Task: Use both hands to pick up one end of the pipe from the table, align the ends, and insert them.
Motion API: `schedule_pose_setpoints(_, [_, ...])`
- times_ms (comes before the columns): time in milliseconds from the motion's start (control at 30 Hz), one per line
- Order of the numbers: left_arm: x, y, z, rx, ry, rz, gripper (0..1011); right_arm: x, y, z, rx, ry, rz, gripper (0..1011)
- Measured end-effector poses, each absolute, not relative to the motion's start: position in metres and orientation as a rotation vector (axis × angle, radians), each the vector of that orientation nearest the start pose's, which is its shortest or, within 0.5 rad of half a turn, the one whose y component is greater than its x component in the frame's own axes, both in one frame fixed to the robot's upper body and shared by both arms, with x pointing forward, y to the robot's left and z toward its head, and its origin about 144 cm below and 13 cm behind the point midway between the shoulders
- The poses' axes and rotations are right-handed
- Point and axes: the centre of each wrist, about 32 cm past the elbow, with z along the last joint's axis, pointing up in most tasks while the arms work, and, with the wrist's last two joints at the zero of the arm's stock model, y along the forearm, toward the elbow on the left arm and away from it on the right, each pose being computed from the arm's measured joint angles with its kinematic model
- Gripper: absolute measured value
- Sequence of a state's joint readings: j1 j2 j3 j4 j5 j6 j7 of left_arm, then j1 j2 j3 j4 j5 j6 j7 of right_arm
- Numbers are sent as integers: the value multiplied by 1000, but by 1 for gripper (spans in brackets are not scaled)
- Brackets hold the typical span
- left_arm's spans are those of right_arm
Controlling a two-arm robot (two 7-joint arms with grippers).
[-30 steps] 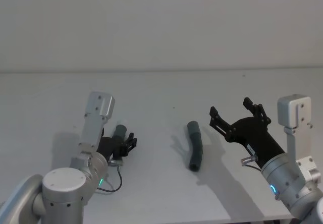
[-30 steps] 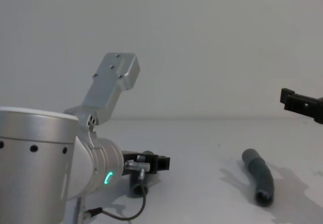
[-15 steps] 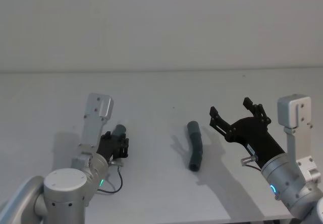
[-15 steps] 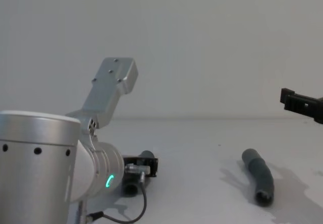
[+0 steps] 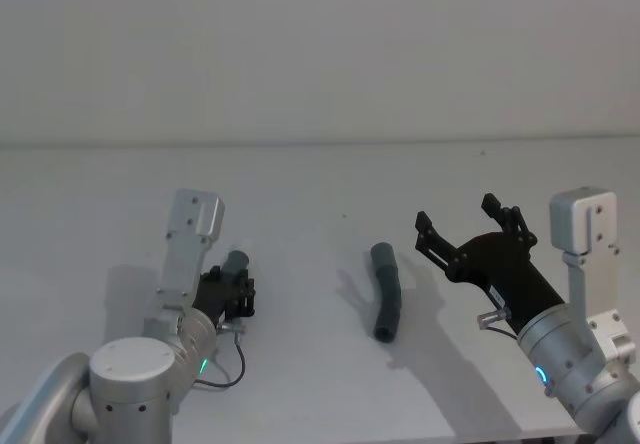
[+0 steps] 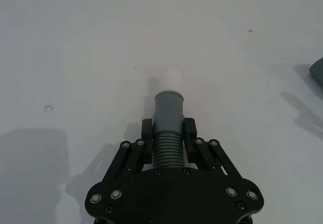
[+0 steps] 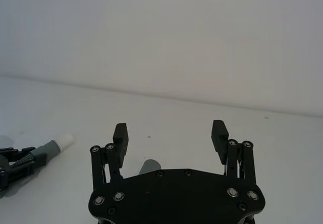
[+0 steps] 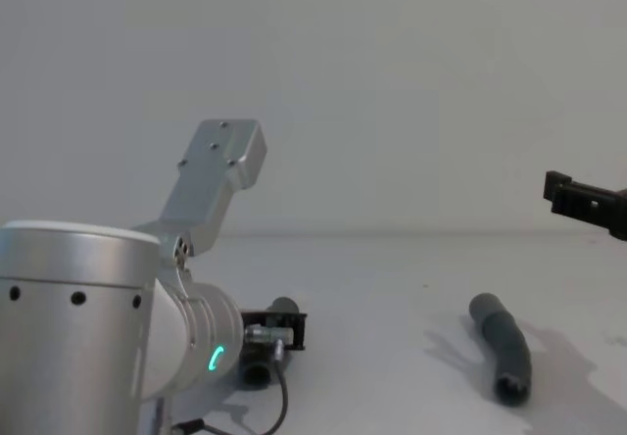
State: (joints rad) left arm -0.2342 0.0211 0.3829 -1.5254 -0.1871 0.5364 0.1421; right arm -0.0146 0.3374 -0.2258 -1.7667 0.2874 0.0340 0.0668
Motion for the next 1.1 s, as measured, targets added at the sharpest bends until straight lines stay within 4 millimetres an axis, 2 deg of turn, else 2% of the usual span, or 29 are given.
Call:
schedule_pose_setpoints(500, [503, 119, 1198, 293, 219, 1238, 327, 443, -237, 1189, 26, -75, -1229, 1003])
schedule_pose_setpoints(1100, [517, 159, 1228, 225, 41, 1028, 327, 443, -237, 1189, 26, -75, -1229, 1003])
